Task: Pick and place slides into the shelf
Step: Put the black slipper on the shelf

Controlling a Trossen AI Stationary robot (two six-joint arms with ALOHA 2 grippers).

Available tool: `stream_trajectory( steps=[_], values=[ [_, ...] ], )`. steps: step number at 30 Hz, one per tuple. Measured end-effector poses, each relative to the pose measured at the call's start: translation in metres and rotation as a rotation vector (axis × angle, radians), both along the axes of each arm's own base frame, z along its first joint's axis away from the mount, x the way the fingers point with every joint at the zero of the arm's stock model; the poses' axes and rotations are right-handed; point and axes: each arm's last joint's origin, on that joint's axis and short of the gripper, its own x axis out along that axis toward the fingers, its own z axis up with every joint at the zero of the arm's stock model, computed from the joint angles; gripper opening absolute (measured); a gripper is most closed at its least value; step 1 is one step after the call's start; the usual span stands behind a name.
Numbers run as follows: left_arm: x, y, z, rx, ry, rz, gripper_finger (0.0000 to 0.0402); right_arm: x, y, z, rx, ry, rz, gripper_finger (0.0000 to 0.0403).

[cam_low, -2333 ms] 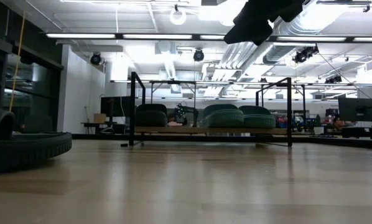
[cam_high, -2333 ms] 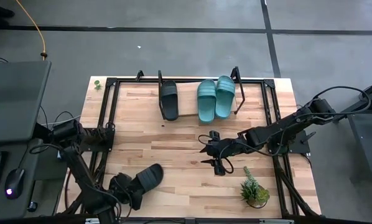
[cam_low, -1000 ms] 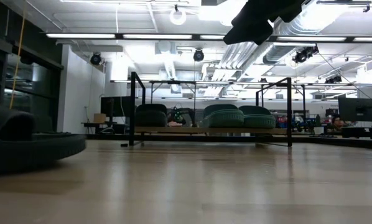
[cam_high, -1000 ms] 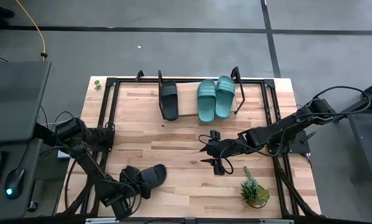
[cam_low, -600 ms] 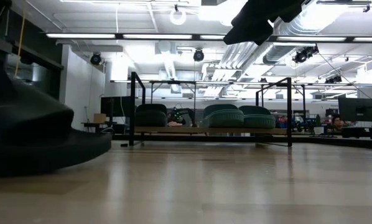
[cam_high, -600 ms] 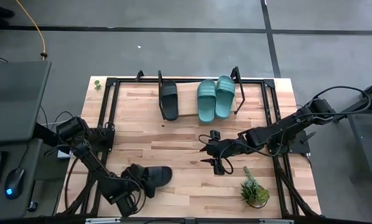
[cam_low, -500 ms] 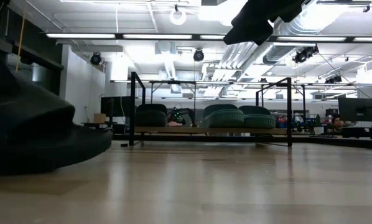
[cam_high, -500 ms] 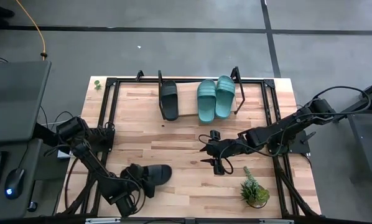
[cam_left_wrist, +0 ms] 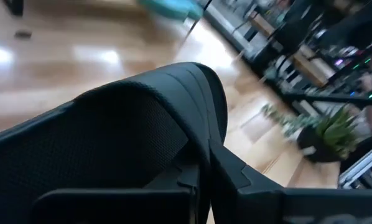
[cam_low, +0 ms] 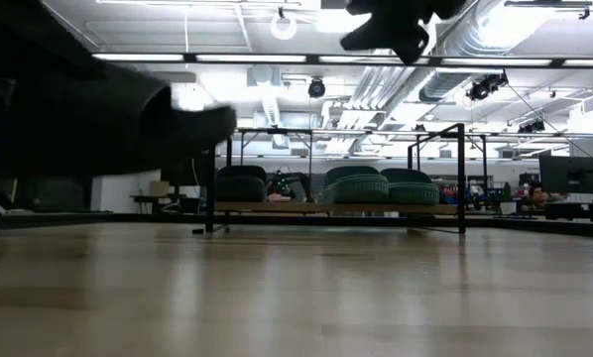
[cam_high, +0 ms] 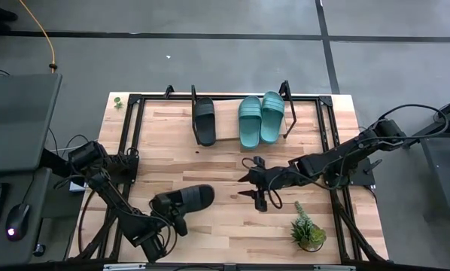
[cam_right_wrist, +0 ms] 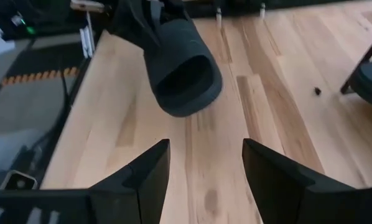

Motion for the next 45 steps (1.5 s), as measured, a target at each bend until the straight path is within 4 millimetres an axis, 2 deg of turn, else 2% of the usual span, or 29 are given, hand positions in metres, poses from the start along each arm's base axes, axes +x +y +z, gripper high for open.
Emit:
stream_trajectory(
  steps=[5,10,20,26,40,45],
  values=[
    [0.004,0.004,0.003,0.075,-0.08,0.027,0.001,0.004,-0.001,0.006,0.032,-0.067,0.003,0.0192],
    [0.021,0.012,0.013,0.149,-0.029,0.049,0.0004,0.007,-0.006,0.008,0.112,-0.084,-0.034,0.0193],
    [0.071,0.018,0.068,0.353,0.196,0.014,0.0008,0.012,-0.024,0.007,0.162,-0.064,-0.062,0.0192],
    [0.085,0.021,0.089,0.404,0.25,-0.005,0.0006,0.014,-0.031,0.007,0.163,-0.065,-0.078,0.0193],
    [0.091,0.028,0.092,0.397,0.261,0.01,0.0008,0.014,-0.03,0.008,0.142,-0.072,-0.048,0.0189],
    [0.093,0.029,0.092,0.383,0.259,0.007,0.0023,0.014,-0.031,0.008,0.115,-0.077,-0.056,0.0141]
  ],
)
